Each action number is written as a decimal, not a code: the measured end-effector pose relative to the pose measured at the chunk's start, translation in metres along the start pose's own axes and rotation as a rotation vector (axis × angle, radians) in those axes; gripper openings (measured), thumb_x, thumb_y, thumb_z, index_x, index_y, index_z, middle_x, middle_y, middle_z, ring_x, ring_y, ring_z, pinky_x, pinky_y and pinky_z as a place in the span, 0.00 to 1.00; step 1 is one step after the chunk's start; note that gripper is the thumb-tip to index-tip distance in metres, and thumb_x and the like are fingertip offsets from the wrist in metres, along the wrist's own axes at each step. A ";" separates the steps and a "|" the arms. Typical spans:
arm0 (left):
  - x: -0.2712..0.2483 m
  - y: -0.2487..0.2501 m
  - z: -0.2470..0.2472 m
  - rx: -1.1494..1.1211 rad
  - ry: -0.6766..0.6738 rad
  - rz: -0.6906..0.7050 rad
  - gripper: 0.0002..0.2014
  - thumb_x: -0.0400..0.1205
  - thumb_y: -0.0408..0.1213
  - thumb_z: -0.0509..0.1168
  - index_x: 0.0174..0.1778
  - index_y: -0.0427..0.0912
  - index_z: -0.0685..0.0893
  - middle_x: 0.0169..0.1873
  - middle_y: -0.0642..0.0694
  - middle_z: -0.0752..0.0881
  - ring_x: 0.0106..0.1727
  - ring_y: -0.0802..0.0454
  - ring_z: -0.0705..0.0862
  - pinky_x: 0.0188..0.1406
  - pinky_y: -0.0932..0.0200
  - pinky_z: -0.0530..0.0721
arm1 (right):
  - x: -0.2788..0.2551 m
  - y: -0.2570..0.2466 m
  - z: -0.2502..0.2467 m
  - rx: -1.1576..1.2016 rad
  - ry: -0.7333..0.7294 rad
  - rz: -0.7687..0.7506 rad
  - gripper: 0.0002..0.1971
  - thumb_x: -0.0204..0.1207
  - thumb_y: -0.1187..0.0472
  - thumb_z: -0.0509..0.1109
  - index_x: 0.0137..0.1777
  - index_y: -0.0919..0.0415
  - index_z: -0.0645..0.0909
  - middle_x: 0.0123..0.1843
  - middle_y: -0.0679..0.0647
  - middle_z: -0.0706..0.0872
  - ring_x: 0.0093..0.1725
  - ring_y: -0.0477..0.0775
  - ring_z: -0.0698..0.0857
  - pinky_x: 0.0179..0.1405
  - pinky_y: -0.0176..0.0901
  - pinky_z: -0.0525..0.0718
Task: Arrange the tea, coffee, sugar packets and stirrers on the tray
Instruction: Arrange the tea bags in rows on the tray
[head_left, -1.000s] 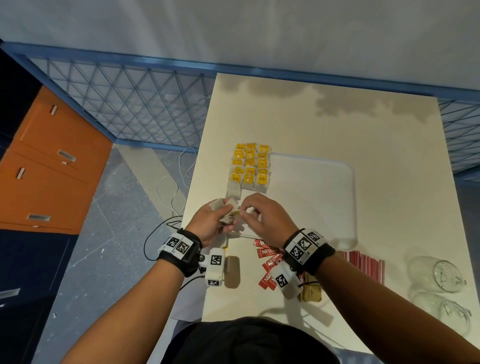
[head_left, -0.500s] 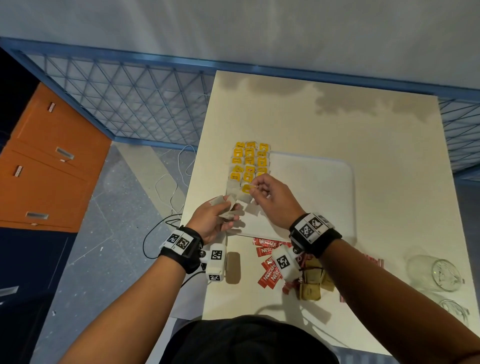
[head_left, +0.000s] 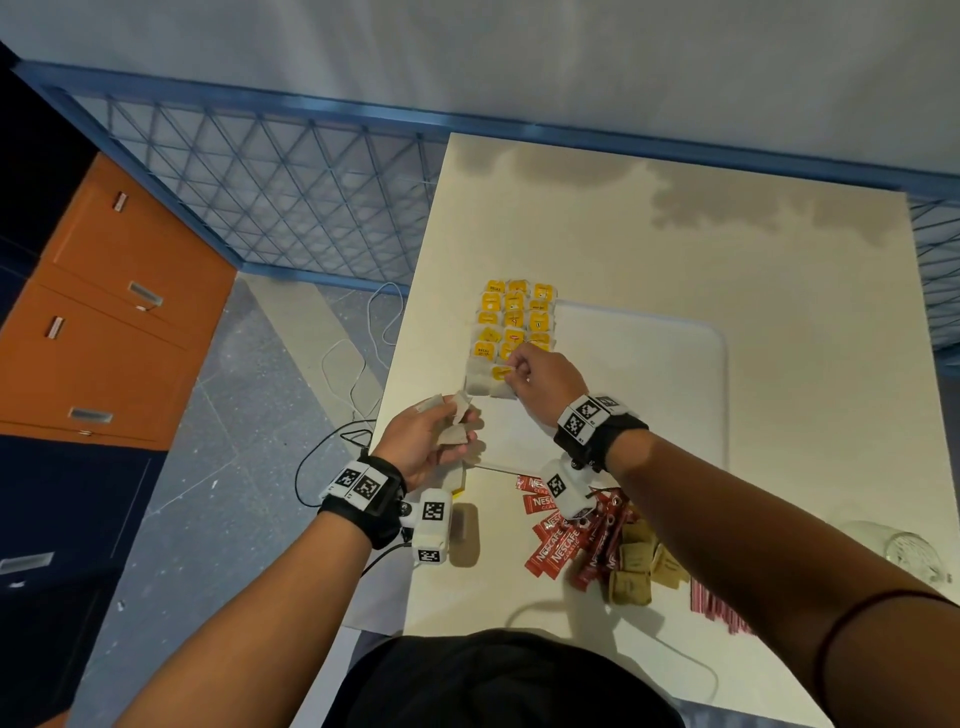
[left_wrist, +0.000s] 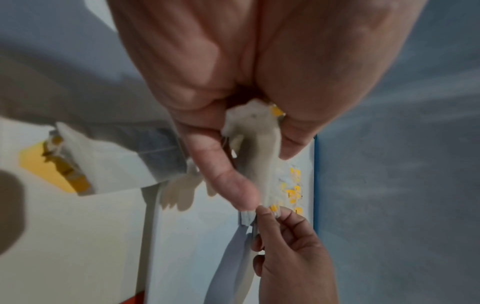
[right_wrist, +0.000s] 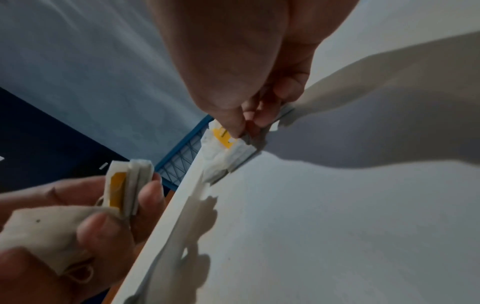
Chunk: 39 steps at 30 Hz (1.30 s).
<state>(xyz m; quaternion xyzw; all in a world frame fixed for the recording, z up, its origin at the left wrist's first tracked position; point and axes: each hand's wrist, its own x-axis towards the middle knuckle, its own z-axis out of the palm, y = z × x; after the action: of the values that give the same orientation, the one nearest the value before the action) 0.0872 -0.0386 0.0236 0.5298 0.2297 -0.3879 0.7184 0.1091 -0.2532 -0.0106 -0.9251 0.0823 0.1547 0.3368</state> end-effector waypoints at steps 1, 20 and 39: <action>0.000 0.001 0.000 -0.011 -0.006 -0.005 0.16 0.87 0.39 0.61 0.65 0.33 0.85 0.50 0.38 0.88 0.43 0.45 0.86 0.28 0.61 0.85 | 0.001 -0.001 0.001 -0.020 0.011 0.009 0.04 0.84 0.54 0.68 0.55 0.50 0.80 0.45 0.48 0.86 0.46 0.58 0.86 0.45 0.47 0.82; -0.002 0.003 0.007 0.044 0.015 -0.065 0.12 0.87 0.39 0.65 0.49 0.34 0.91 0.39 0.39 0.92 0.27 0.53 0.80 0.19 0.69 0.77 | -0.037 -0.021 -0.006 0.191 -0.005 -0.316 0.15 0.79 0.61 0.72 0.64 0.49 0.84 0.51 0.46 0.79 0.44 0.38 0.79 0.47 0.43 0.80; -0.007 -0.007 0.018 0.260 -0.114 0.035 0.10 0.88 0.41 0.65 0.57 0.38 0.84 0.40 0.46 0.88 0.32 0.51 0.82 0.24 0.66 0.76 | -0.067 -0.005 -0.004 0.324 0.018 -0.155 0.08 0.86 0.53 0.69 0.56 0.54 0.87 0.43 0.40 0.86 0.39 0.32 0.81 0.38 0.27 0.72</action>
<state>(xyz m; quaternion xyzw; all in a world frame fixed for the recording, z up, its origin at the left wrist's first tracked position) 0.0761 -0.0547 0.0308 0.5992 0.1270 -0.4313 0.6624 0.0481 -0.2483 0.0185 -0.8637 0.0375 0.1047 0.4916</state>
